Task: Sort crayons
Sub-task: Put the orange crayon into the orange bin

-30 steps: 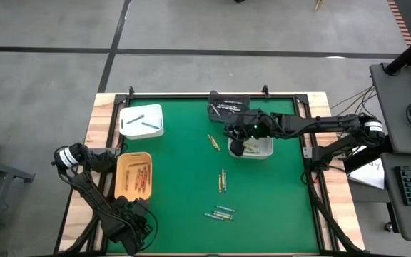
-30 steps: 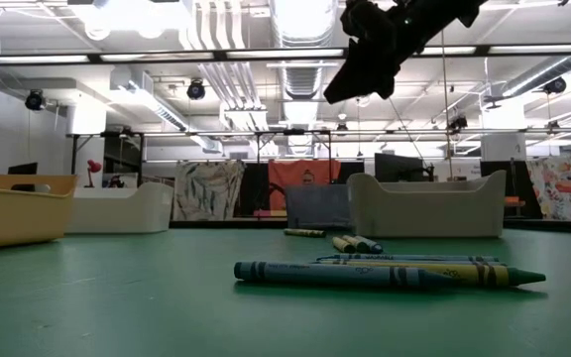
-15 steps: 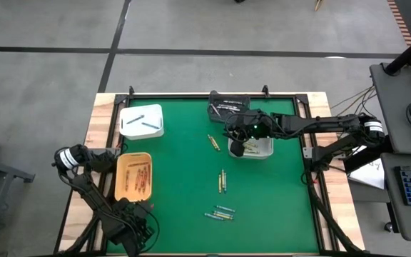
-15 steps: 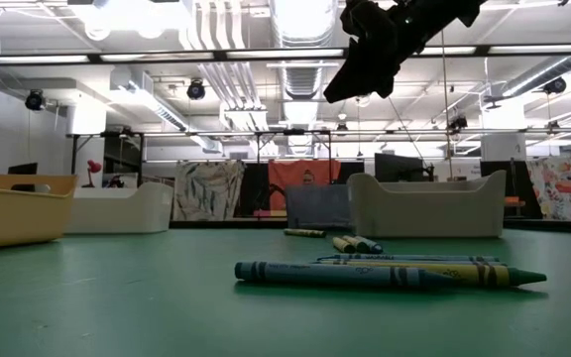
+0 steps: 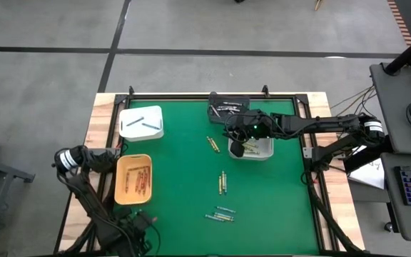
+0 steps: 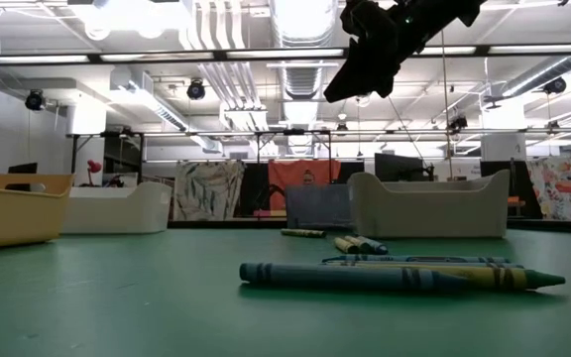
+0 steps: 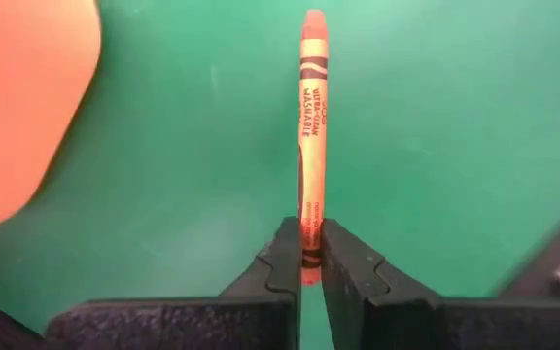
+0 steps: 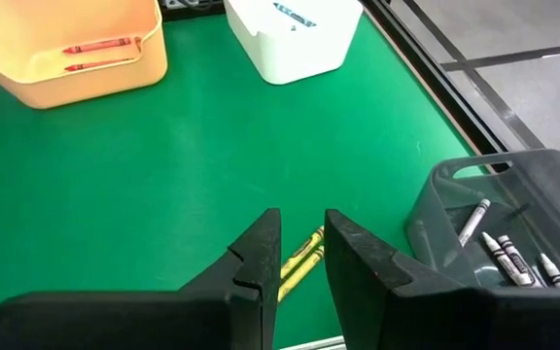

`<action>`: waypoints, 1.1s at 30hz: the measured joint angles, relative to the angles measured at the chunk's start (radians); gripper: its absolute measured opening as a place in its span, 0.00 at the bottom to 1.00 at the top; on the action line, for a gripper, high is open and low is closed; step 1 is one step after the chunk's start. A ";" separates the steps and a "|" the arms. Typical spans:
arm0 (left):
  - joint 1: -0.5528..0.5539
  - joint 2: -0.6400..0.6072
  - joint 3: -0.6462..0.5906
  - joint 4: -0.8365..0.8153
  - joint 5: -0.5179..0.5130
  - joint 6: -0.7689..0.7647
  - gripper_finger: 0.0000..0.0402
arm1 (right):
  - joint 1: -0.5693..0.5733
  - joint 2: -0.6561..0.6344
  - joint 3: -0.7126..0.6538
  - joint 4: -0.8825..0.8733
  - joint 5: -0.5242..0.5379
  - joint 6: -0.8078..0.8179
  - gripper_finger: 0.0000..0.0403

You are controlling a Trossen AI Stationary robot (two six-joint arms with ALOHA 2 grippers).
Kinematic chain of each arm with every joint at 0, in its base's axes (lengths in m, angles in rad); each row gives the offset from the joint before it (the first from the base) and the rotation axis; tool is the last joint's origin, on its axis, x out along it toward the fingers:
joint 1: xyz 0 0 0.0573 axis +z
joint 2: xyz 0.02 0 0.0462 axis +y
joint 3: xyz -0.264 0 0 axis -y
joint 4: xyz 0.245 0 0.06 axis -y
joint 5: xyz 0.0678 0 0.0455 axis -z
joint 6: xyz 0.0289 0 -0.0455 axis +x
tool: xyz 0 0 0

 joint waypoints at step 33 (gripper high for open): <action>0.411 -0.352 -0.194 -0.450 0.134 0.499 0.00 | 0.000 0.000 -0.001 -0.030 -0.007 -0.032 0.19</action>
